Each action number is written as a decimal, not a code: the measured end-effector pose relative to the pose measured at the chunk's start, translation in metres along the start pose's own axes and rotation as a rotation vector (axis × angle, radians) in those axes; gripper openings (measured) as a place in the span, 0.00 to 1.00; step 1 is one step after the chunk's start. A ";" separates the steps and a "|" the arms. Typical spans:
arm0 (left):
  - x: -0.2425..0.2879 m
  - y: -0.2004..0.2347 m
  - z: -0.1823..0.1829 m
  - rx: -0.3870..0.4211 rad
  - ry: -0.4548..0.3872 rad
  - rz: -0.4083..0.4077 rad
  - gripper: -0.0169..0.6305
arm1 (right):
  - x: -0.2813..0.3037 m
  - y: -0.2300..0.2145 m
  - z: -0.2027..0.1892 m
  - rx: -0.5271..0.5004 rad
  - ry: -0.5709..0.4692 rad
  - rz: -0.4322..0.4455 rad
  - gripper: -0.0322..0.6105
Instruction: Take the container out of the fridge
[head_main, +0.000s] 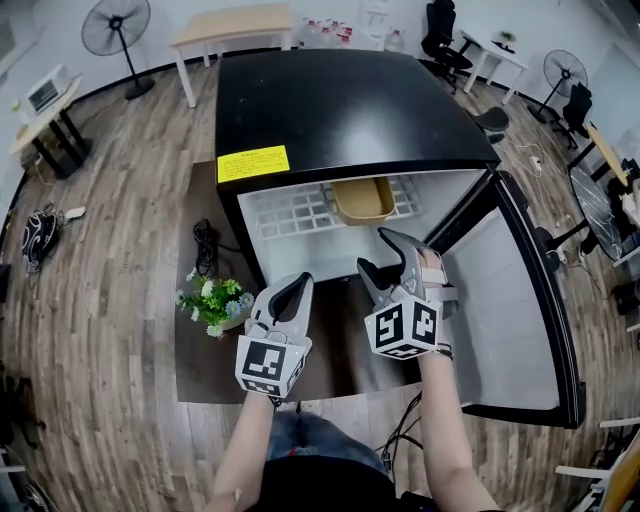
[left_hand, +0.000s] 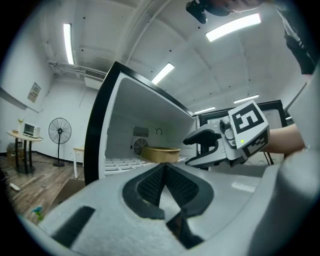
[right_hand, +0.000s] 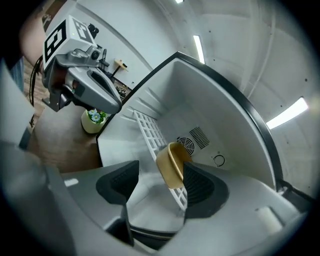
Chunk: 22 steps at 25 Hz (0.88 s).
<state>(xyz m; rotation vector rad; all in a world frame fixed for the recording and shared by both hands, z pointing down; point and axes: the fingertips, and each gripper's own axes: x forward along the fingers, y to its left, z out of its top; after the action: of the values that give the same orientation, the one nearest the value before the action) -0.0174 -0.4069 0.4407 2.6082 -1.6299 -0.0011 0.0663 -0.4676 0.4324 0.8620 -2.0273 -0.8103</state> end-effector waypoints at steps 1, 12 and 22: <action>0.001 0.000 -0.001 -0.002 0.001 -0.002 0.04 | 0.003 -0.001 -0.001 -0.026 0.013 0.006 0.47; 0.004 0.008 0.000 -0.009 -0.002 0.002 0.04 | 0.036 -0.012 -0.005 -0.271 0.124 0.079 0.41; -0.001 0.010 0.000 -0.009 -0.001 0.003 0.04 | 0.057 -0.017 -0.011 -0.341 0.173 0.171 0.31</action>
<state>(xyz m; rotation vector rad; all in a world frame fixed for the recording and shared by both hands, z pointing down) -0.0272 -0.4100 0.4416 2.5995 -1.6309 -0.0101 0.0534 -0.5249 0.4478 0.5384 -1.7199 -0.9166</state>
